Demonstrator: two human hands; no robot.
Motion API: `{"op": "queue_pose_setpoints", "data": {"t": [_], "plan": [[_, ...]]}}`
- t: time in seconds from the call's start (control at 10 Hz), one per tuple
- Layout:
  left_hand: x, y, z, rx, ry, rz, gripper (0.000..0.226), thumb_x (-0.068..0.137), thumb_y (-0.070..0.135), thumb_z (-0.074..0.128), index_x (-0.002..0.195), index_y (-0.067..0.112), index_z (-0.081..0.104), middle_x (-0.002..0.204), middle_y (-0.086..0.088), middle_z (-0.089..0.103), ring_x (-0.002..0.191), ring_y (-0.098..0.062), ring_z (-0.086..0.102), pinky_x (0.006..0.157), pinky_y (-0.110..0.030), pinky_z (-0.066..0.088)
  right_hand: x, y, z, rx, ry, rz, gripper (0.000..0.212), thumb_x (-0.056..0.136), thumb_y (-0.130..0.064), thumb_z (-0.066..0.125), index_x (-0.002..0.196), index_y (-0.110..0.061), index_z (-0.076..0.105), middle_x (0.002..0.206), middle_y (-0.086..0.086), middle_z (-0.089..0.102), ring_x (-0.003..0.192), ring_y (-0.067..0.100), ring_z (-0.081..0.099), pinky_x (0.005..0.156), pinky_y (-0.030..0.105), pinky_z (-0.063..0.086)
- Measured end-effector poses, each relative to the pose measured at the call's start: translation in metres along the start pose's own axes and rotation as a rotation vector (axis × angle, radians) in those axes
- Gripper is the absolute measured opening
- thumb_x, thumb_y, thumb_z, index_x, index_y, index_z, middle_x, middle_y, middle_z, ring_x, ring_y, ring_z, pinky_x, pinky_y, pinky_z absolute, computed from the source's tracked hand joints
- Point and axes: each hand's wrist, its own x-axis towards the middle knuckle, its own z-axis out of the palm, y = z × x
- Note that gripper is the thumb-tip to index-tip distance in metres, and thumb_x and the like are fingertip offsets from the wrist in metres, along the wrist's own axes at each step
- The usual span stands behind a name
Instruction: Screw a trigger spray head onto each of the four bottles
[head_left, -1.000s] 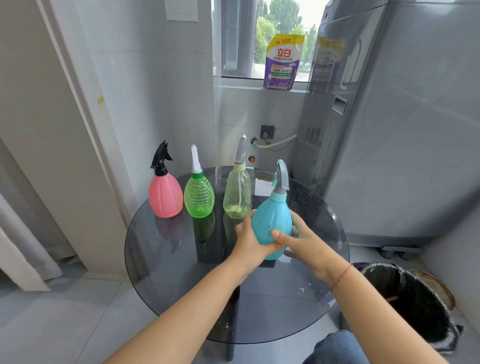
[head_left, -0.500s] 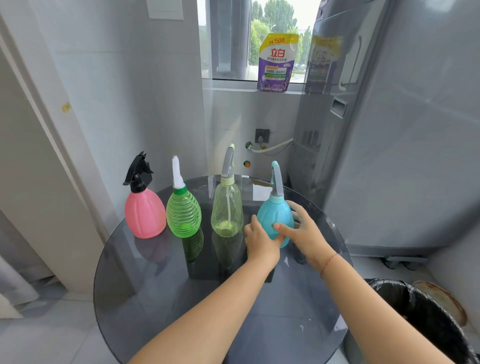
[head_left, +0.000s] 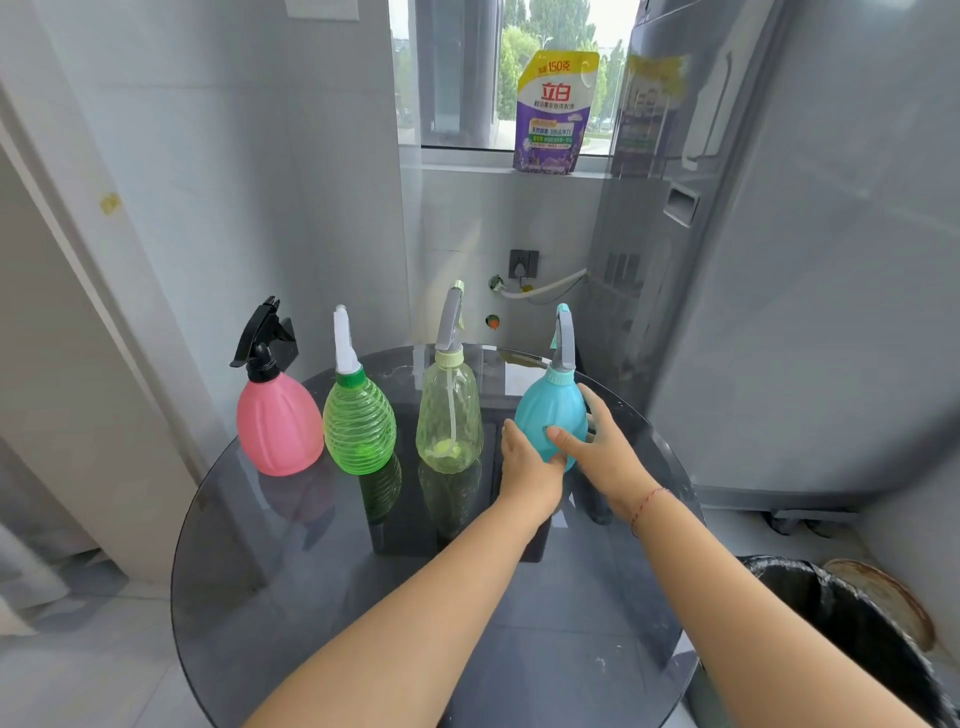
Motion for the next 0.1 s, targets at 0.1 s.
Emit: {"op": "queue_pose_setpoints", "data": {"t": [0.1], "plan": [[-0.0241, -0.0036, -0.0108, -0.064, -0.056, 0.044, 0.076, 0.095, 0.031, 0.055, 0.154, 0.017, 0.009, 0.158, -0.001, 0.026, 0.137, -0.02, 0.039, 0.101, -0.028, 0.039, -0.0161, -0.0056, 0.0032, -0.071, 0.117, 0.014, 0.093, 0.085, -0.025, 0.07, 0.153, -0.032, 0.006, 0.152, 0.002, 0.033, 0.13, 0.017, 0.045, 0.093, 0.02, 0.049]]}}
